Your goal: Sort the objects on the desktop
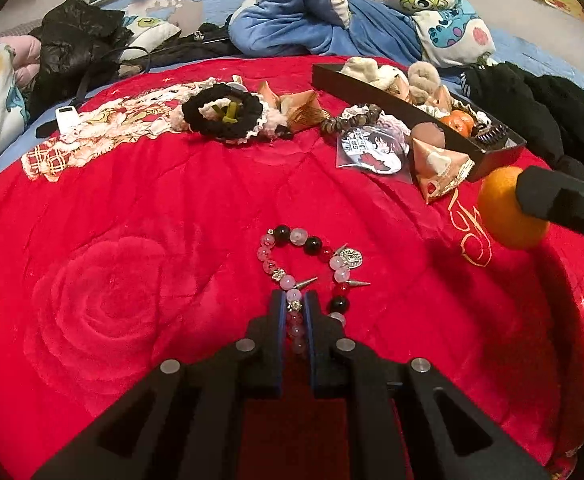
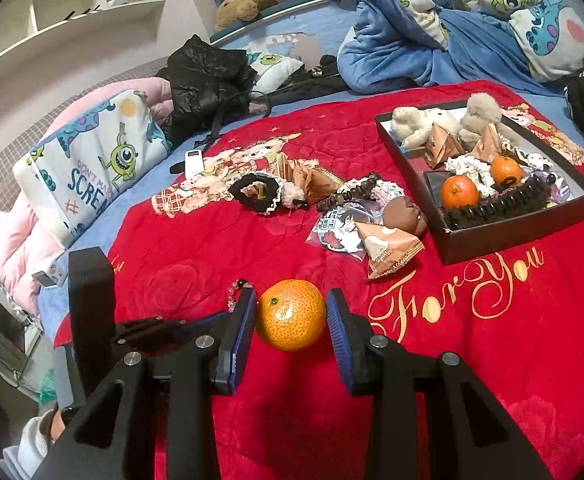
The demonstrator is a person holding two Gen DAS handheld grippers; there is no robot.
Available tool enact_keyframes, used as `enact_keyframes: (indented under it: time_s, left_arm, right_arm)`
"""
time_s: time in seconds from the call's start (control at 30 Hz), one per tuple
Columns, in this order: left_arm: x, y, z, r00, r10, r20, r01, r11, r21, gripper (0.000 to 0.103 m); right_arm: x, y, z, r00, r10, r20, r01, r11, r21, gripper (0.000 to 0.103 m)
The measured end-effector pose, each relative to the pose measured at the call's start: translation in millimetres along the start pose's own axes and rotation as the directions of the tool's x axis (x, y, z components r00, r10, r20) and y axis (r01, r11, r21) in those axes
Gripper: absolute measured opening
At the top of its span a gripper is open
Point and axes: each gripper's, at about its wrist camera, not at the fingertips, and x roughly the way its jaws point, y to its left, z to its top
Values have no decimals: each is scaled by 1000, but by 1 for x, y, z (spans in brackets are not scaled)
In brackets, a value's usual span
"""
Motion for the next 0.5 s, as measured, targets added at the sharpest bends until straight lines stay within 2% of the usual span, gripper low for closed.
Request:
enact_keyframes:
  time_s: [0.2, 0.5]
  left_arm:
    - [-1, -3, -1, 1000, 16, 20, -17, 1000, 19, 9]
    - [-11, 2, -4, 999, -14, 52, 16, 999, -36, 8]
  right_arm:
    - [-1, 2, 0, 1000, 9, 5, -9, 1000, 9, 35]
    - [-10, 7, 2, 999, 10, 35, -10, 1000, 8, 35]
